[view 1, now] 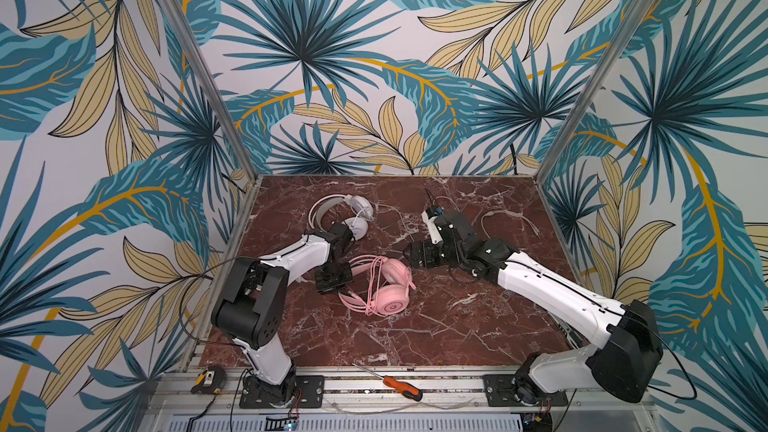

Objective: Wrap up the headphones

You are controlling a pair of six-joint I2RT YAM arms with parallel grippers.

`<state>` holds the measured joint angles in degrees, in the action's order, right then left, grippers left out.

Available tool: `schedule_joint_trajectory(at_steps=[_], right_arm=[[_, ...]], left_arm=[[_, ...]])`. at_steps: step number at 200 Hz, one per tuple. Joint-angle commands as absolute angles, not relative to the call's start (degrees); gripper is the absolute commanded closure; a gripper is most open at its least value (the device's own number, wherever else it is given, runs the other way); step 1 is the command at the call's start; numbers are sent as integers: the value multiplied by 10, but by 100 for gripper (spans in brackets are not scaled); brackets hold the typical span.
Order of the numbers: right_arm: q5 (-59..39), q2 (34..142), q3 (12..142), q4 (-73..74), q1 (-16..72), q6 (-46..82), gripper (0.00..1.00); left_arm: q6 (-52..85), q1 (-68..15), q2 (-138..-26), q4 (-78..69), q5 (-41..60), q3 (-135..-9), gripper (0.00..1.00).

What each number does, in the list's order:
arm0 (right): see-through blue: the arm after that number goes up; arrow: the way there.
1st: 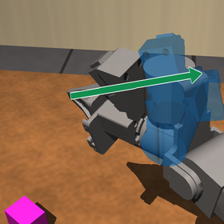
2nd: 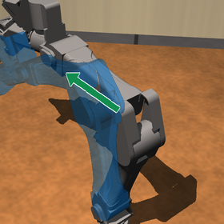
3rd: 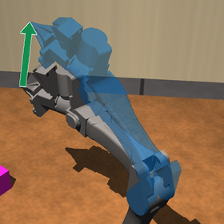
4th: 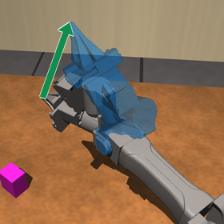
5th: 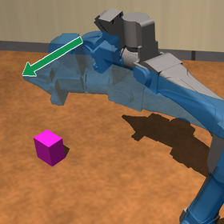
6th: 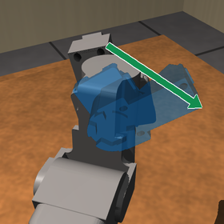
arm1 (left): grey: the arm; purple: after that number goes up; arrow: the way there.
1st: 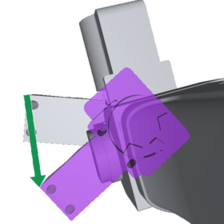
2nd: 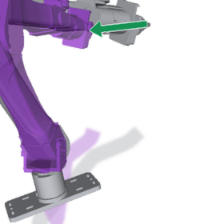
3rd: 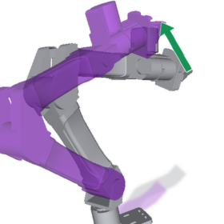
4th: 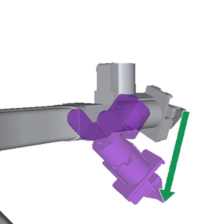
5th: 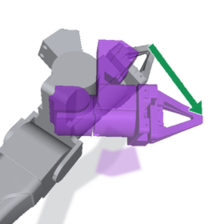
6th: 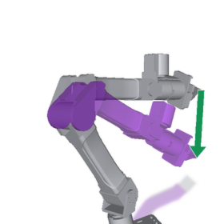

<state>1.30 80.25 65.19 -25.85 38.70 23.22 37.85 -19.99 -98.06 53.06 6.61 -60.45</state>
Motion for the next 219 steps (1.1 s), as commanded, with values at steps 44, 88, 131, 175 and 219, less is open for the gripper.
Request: schedule_joint_trajectory(at_steps=[44,88,131,175,219], right_arm=[[25,792,642,-278,380,211,0],[25,792,643,-279,379,206,0],[27,790,644,-283,378,200,0],[25,792,644,-283,378,199,0],[21,794,644,-281,378,196,0]], left_arm=[[334,-186,-1013,560,48,-616,93],[329,-184,-1016,567,46,-629,80],[337,-183,-1022,567,53,-643,75],[342,-184,-1025,570,52,-652,67],[348,-183,-1026,570,55,-662,53]])
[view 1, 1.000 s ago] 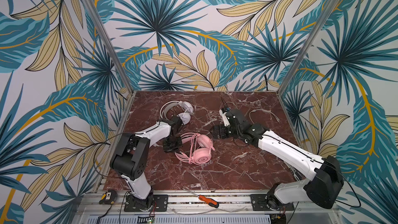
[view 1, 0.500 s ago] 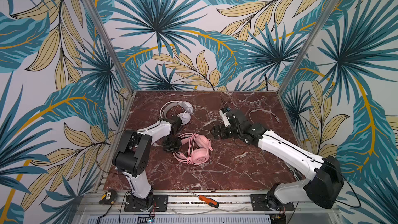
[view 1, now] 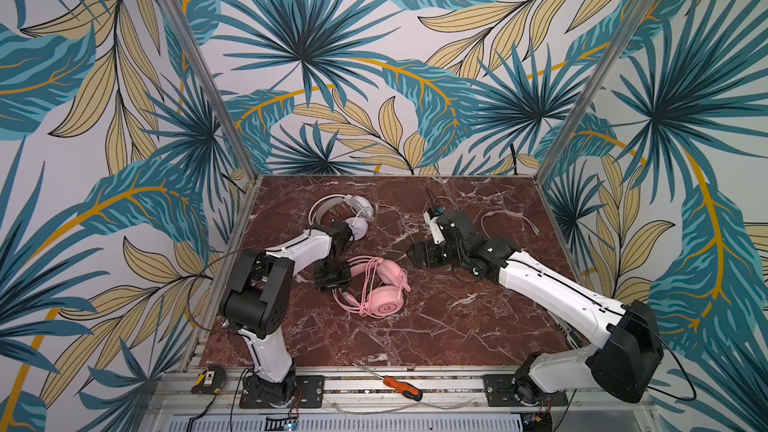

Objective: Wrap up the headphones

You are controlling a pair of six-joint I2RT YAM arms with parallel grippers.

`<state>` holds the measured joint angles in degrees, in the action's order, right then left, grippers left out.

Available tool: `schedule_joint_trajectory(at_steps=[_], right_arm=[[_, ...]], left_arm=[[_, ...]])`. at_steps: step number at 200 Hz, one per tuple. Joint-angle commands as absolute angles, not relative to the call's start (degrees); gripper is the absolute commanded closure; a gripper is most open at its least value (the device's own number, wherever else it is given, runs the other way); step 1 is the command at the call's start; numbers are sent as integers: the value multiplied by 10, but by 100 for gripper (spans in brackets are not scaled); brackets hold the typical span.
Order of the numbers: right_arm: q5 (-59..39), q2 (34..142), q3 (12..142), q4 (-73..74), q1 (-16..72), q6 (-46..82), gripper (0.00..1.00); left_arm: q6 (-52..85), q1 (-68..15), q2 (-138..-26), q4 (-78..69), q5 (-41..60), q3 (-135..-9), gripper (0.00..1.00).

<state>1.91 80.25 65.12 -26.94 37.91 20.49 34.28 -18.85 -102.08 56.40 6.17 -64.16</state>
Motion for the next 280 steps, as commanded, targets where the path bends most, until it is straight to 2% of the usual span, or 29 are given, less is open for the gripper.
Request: schedule_joint_trajectory(at_steps=[1,15,40,125,149,176,189,207,248,262,280], right_arm=[[20,794,644,-282,378,196,0],[19,794,644,-282,379,196,0],[16,795,644,-282,378,195,0],[7,793,646,-292,378,170,0],[9,792,647,-296,378,167,0],[11,790,646,-298,378,166,0],[10,789,645,-298,378,165,0],[5,784,643,-298,378,160,0],[-46,761,619,-291,378,120,0],[-61,751,608,-292,378,106,0],[-64,741,600,-302,378,99,0]], left_arm=[[348,-183,-1026,570,55,-662,53],[349,-184,-1026,570,57,-664,47],[352,-183,-1027,570,59,-669,44],[367,-182,-1019,572,66,-710,16],[370,-181,-1005,581,67,-732,12],[373,-176,-968,586,67,-745,12],[374,-173,-944,586,76,-742,17],[364,-169,-906,586,96,-733,30],[332,-169,-825,587,169,-681,70],[328,-168,-808,587,189,-655,87],[322,-171,-789,588,211,-621,100]])
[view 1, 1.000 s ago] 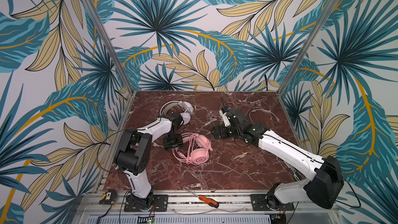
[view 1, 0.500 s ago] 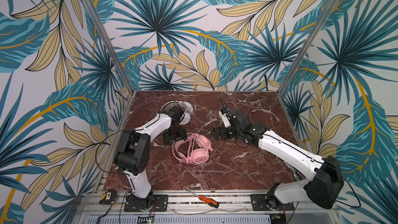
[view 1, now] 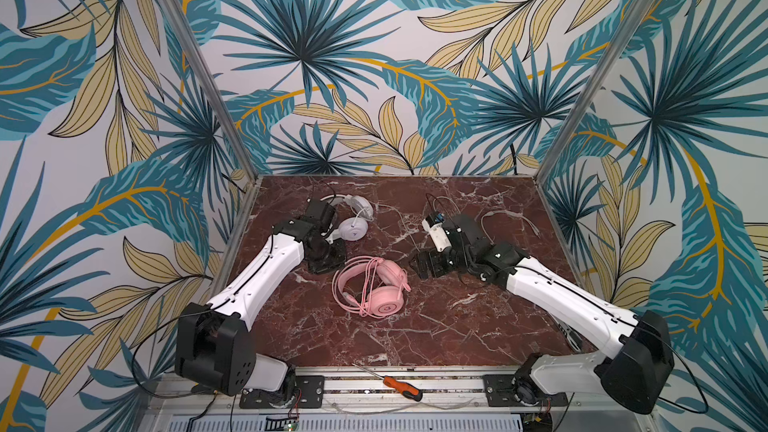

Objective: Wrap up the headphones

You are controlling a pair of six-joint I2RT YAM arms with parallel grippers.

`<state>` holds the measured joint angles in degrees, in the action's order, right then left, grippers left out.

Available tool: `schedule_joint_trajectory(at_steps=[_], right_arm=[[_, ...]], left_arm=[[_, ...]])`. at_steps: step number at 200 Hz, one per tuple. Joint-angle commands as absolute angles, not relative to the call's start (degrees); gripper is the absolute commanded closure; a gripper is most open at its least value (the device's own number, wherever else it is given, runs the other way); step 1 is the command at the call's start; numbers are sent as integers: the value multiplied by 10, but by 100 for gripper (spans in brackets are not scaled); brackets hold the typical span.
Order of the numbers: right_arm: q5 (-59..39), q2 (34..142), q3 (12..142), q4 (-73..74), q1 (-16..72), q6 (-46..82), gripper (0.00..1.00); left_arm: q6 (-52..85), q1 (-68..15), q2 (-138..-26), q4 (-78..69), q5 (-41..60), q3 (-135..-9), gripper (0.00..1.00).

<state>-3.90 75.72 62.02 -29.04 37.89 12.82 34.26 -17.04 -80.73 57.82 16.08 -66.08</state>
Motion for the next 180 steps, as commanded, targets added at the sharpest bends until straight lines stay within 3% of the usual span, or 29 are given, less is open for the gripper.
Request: schedule_joint_trajectory(at_steps=[1,47,180], right_arm=[[-65,740,599,-303,378,99,0],[-54,733,593,-318,378,104,0],[-35,734,594,-327,378,111,0]], left_arm=[[321,-171,-788,587,212,-620,100],[299,-197,-802,587,242,-587,100],[286,-226,-915,588,196,-638,100]])
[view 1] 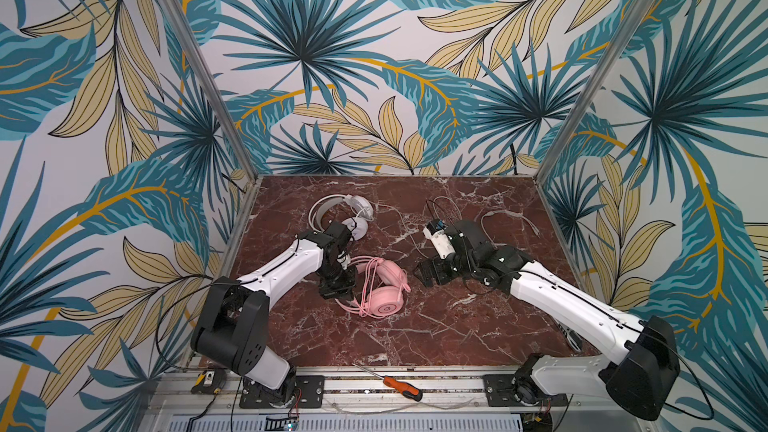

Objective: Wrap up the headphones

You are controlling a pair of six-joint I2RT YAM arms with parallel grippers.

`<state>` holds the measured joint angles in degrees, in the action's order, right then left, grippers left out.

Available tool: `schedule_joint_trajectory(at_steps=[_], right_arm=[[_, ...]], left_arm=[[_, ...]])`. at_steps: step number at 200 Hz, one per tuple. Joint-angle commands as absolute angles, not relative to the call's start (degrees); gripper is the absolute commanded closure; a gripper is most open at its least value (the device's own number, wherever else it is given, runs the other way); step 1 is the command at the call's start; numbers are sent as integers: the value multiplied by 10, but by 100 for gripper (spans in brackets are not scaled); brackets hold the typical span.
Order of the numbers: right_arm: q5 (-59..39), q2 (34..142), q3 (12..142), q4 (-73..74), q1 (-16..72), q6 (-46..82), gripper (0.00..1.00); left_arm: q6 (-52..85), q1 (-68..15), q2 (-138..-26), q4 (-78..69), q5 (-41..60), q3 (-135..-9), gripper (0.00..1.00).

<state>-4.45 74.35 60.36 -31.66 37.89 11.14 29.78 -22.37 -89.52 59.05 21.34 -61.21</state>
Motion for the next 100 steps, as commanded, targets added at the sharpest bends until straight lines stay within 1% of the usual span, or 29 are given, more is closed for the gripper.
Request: schedule_joint_trajectory(at_steps=[1,49,100], right_arm=[[-34,733,594,-327,378,111,0],[-26,730,594,-335,378,110,0],[-32,733,597,-325,378,109,0]], left_arm=[[286,-226,-915,587,196,-639,100],[276,-225,-939,588,202,-654,100],[286,-222,-895,587,182,-662,100]])
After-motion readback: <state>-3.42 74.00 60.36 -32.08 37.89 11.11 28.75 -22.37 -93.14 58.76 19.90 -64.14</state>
